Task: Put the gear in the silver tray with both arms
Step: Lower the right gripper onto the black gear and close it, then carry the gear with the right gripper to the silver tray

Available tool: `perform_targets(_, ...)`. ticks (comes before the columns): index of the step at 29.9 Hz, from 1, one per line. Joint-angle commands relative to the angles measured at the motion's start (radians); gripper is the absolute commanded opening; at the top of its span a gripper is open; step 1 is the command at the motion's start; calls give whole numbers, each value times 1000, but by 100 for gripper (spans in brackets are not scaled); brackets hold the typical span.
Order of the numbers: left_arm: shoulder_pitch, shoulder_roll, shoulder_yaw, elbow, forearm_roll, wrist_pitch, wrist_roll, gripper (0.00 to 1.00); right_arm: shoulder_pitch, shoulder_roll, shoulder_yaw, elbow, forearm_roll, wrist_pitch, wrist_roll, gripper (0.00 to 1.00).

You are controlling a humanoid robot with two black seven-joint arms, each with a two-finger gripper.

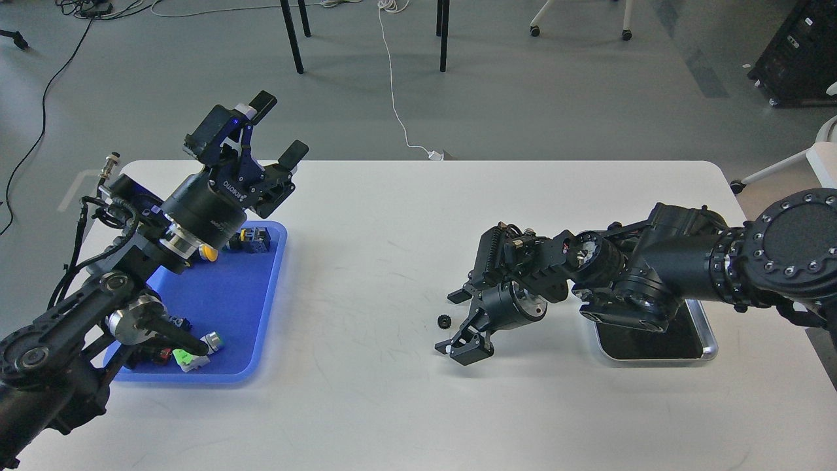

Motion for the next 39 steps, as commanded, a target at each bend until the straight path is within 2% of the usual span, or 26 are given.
perform_targets(1,0,-1,0,0,0,0,0,98,-4,6,1,-5,4,-12,0,80)
perform_targets(2,0,-1,0,0,0,0,0,98,-6,6,3,-9,5,-12,0,76)
perform_targets(7,-2,-2,0,0,0,0,0,98,-6,16,3,-16,5,-21,0,72)
perform_targets(13,-3,-2,0,0,0,0,0,98,-7,16,1,-23,5,-21,0,41)
perform_targets(25,-3,-2,0,0,0,0,0,98,-26,11,-2,-37,5,-19,0,40)
perform_targets(28,-3,-2,0,0,-1,0,0,98,-26,9,-2,-37,5,-19,0,30)
perform_targets(35,-3,-2,0,0,0,0,0,98,-23,0,-3,-37,5,-18,0,20)
perform_targets(39,-5,-2,0,0,0,0,0,98,-13,-14,-2,-36,5,-16,0,18)
